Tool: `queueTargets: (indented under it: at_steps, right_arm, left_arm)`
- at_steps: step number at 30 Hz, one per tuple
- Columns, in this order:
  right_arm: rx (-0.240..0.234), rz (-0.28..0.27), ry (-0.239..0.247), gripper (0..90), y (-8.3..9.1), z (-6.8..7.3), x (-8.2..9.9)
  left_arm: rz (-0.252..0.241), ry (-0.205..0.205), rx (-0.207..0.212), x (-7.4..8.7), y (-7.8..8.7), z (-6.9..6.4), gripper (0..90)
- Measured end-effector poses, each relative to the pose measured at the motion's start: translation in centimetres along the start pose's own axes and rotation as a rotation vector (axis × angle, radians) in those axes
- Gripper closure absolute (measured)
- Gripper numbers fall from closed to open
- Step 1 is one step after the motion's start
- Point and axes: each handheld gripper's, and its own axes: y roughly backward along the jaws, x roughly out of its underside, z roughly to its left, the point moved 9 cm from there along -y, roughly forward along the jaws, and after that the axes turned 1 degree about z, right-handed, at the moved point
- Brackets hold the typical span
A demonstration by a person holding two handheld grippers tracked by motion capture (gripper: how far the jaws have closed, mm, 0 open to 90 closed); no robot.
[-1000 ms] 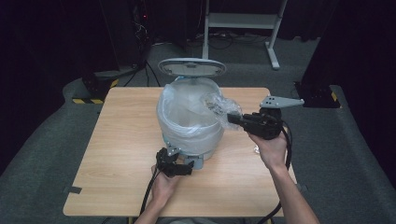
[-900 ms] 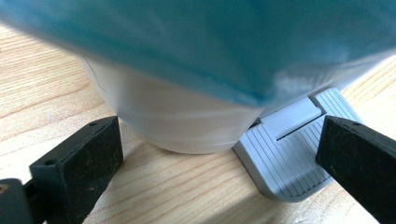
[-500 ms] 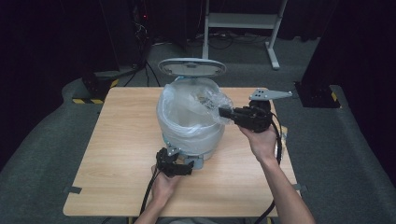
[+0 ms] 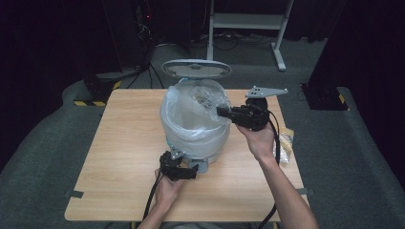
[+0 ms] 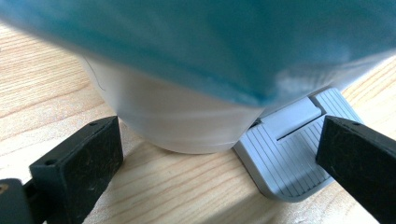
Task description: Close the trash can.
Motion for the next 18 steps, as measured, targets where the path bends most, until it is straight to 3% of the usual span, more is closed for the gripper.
queueTargets:
  at_steps: [18]
  right_arm:
    - [0.020, 0.048, 0.009, 81.5, -2.3, -0.6, 0.1]
  left_arm:
    - [0.000, 0.000, 0.000, 0.0, 0.0, 0.0, 0.7]
